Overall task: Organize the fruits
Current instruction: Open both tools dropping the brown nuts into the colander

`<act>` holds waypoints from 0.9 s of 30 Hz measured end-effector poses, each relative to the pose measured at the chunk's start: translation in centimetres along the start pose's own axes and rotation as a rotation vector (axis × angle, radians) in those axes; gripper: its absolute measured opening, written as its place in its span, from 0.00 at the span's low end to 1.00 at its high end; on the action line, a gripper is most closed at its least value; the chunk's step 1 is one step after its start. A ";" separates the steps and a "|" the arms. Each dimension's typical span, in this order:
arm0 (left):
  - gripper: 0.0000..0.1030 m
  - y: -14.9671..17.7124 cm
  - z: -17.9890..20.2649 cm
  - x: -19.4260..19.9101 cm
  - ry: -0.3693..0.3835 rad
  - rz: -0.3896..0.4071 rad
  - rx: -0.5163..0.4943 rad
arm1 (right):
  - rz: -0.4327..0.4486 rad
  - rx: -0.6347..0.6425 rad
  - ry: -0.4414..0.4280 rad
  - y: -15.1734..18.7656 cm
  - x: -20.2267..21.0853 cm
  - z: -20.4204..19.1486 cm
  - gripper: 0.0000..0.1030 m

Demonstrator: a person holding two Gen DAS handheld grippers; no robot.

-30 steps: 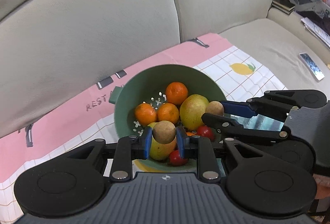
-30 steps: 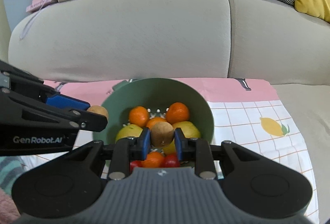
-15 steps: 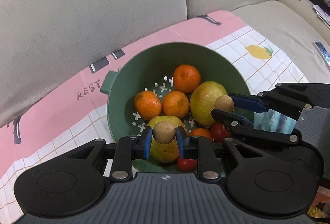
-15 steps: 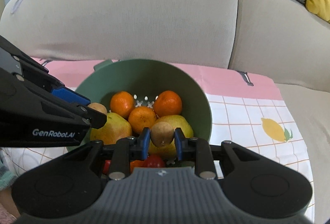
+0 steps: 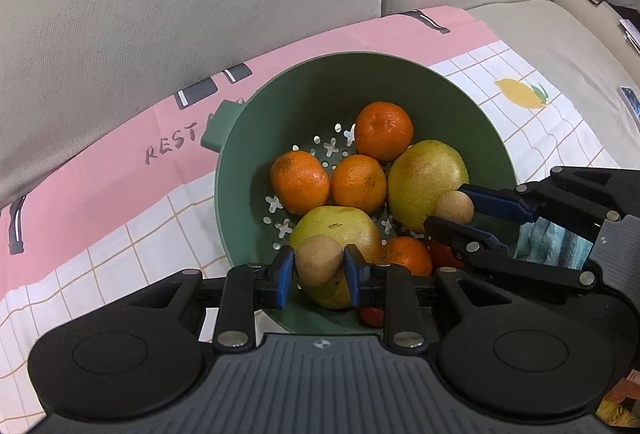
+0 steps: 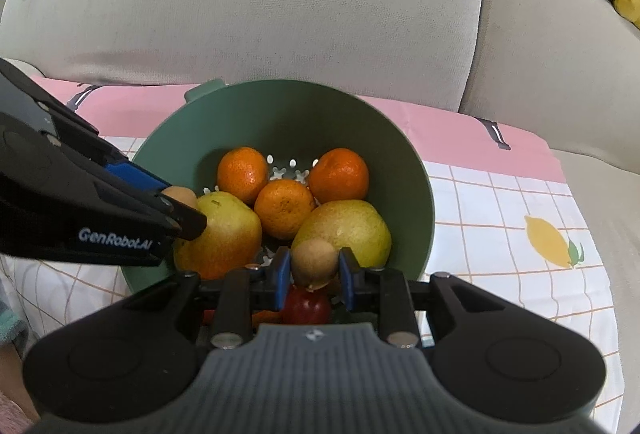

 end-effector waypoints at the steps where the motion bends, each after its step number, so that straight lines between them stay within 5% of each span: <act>1: 0.32 0.0 0.0 0.0 -0.003 0.000 -0.001 | -0.001 0.002 0.003 0.0 -0.1 -0.1 0.22; 7: 0.45 0.1 0.3 0.8 -0.027 0.029 -0.038 | -0.013 0.009 0.006 -0.3 0.0 -0.2 0.23; 16: 0.58 -0.2 -0.1 4.8 -0.053 0.144 -0.045 | 0.027 -0.004 0.000 -1.5 2.2 -0.2 0.54; 27: 0.76 0.7 -2.2 14.0 -0.164 0.413 0.013 | 0.171 -0.062 -0.003 -4.7 8.4 -0.5 0.87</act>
Point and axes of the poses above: each gripper's, at about its wrist camera, not at the fingertips, and x roughly against the way its jaws point, z to its right, y to its underside, the point moved 1 cm from there along -x, roughly the way its jaws point, and after that the axes turned 4 degrees about x, right-handed, at the moved point
